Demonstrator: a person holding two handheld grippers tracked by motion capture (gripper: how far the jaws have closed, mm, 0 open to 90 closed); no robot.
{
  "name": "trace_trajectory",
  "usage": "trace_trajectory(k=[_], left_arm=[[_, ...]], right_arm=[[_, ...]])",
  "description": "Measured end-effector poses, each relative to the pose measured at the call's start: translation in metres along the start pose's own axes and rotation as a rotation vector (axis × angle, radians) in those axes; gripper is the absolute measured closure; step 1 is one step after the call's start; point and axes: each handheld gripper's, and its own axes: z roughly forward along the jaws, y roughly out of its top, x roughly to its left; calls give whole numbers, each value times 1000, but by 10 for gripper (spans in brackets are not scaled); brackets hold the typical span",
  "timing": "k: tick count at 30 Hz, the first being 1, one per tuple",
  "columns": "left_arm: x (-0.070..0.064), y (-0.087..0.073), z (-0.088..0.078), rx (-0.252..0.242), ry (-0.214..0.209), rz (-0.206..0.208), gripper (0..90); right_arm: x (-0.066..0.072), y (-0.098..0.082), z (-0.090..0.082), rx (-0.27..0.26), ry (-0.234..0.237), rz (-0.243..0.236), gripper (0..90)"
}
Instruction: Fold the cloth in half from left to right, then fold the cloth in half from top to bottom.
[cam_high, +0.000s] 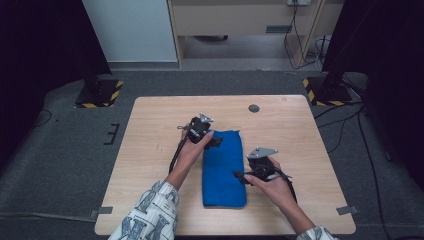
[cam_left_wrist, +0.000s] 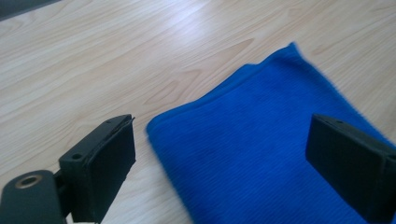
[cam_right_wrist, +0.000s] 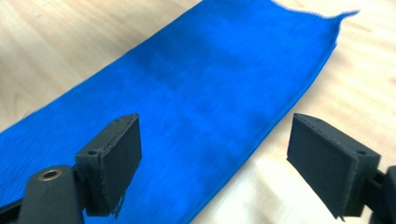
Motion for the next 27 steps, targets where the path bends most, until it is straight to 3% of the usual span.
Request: trace_trajectory(k=[4, 11, 27], left_arm=[[12, -3, -2, 10, -29, -39, 89], [19, -4, -2, 17, 17, -14, 104], [28, -9, 8, 17, 9, -40, 125]], right_arm=[[-12, 16, 6, 2, -14, 12, 185], [-32, 41, 22, 11, -54, 28, 202], [-67, 65, 59, 25, -62, 13, 334]])
